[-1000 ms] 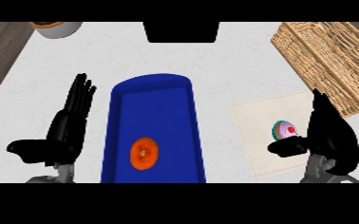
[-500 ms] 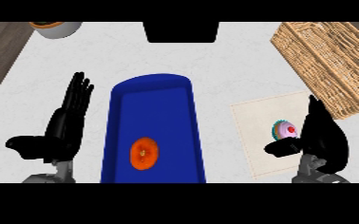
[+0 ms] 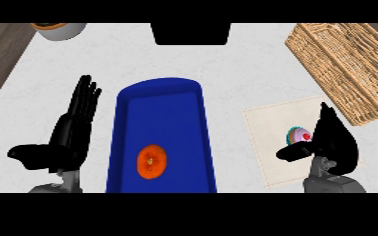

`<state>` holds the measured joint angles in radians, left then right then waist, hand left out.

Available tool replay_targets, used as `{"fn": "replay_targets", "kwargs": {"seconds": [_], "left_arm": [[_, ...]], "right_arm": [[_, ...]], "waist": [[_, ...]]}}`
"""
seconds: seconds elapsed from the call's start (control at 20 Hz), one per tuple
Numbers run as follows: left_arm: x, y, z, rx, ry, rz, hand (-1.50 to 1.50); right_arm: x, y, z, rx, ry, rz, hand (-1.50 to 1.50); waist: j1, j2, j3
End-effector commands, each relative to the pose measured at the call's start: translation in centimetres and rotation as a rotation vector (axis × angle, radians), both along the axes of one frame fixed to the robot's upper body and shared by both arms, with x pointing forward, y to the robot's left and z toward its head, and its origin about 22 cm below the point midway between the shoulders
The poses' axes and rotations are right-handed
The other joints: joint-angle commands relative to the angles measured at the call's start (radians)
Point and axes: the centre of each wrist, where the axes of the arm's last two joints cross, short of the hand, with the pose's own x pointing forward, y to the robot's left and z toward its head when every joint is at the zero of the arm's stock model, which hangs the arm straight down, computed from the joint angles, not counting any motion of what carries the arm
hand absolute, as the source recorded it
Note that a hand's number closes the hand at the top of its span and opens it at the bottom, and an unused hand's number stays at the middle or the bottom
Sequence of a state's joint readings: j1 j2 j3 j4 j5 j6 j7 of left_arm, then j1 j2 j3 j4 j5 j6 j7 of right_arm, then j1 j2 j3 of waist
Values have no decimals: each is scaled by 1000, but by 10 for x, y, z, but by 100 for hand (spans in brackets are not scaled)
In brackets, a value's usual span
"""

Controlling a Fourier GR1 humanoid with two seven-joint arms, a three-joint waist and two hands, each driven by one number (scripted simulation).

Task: Pick the cupcake from the placemat and place it in the basket

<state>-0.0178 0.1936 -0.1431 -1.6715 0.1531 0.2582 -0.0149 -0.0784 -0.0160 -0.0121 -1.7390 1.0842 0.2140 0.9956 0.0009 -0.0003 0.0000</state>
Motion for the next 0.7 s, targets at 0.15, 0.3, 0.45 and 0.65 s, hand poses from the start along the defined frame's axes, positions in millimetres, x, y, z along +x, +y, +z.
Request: {"fn": "replay_targets", "kwargs": {"seconds": [0.15, 0.3, 0.45, 0.65], "left_arm": [[-1, 13, 0, -6, 10, -2, 0], [-1, 3, 16, 15, 4, -10, 0], [-4, 14, -6, 4, 6, 5, 0], [6, 7, -9, -7, 19, 6, 0]], "right_arm": [[-5, 0, -2, 14, 38, -33, -150], [0, -3, -20, 17, 45, -25, -150], [-4, -17, -30, 21, 32, -24, -150], [5, -24, -32, 38, 34, -52, -150]], "waist": [[-1, 0, 0], [0, 0, 0], [-1, 0, 0], [-1, 0, 0]]}}
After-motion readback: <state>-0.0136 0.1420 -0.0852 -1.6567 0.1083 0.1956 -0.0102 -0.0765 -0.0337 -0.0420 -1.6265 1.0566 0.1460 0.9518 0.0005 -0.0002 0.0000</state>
